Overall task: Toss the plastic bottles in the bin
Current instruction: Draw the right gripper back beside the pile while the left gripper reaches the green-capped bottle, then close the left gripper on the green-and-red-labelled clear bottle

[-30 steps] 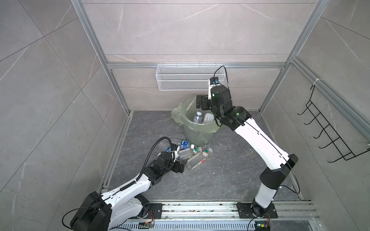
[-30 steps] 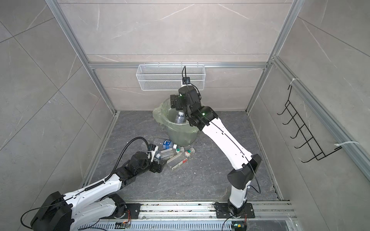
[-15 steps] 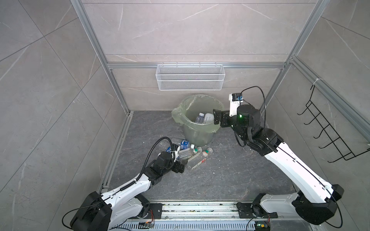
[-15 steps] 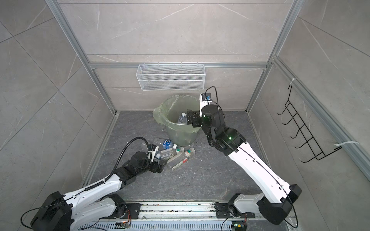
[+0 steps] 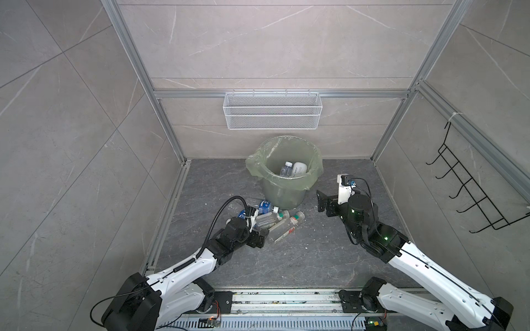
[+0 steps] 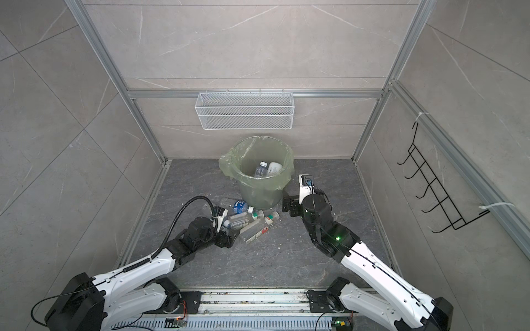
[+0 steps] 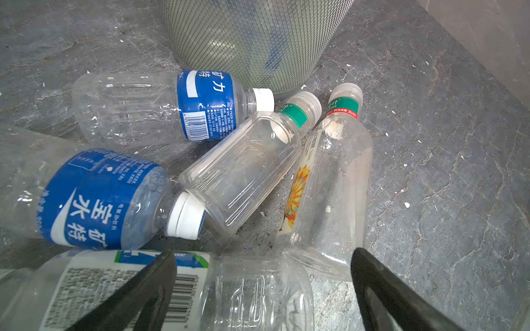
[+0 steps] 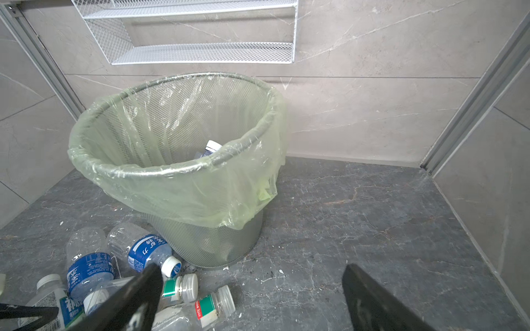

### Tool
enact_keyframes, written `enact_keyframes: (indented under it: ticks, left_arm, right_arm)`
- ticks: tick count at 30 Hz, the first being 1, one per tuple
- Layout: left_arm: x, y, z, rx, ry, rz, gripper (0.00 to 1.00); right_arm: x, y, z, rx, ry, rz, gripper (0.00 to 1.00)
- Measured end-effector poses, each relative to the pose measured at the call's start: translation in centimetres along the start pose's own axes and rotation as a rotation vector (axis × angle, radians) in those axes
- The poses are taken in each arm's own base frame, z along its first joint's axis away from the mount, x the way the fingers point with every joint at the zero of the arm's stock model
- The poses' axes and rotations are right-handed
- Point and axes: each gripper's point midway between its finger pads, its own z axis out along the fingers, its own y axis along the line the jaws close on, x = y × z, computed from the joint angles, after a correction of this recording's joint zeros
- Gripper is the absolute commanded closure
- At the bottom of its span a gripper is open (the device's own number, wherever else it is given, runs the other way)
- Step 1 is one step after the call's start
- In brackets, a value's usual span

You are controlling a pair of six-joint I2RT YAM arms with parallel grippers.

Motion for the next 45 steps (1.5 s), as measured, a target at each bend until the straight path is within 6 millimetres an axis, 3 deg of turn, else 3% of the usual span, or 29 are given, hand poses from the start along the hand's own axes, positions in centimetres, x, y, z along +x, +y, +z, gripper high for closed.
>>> enact_keyframes:
  ticks: [4, 10, 17, 21, 31, 40, 45]
  left_arm:
    - [0.0, 0.0, 0.1, -0.001, 0.001, 0.000, 0.03]
    - [0.4, 0.1, 0.5, -0.006, 0.014, 0.000, 0.03]
    - [0.4, 0.1, 0.6, -0.004, 0.018, 0.001, 0.03]
    - [-0.2, -0.8, 0.6, 0.013, 0.019, 0.017, 0.03]
    - [-4.5, -5.6, 1.2, 0.100, -0.006, 0.130, 0.03]
    - [-2.7, -8.5, 3.8, 0.134, 0.115, 0.239, 0.04]
    - [-1.2, -8.9, 5.0, 0.134, 0.176, 0.278, 0.04]
  right_arm:
    - [2.6, -0.5, -0.2, -0.005, 0.001, 0.019, 0.02]
    - [8.6, -1.7, -0.7, -0.005, 0.055, 0.044, 0.03]
    - [11.3, -2.6, -0.9, 0.018, 0.068, 0.080, 0.02]
    - [11.6, -2.9, -0.7, 0.037, 0.068, 0.088, 0.01]
    - [13.2, -2.6, 0.3, 0.054, 0.127, 0.089, 0.00]
    - [12.3, -3.0, -0.1, 0.068, 0.094, 0.113, 0.00]
    - [12.4, -3.2, -0.1, 0.082, 0.099, 0.118, 0.00]
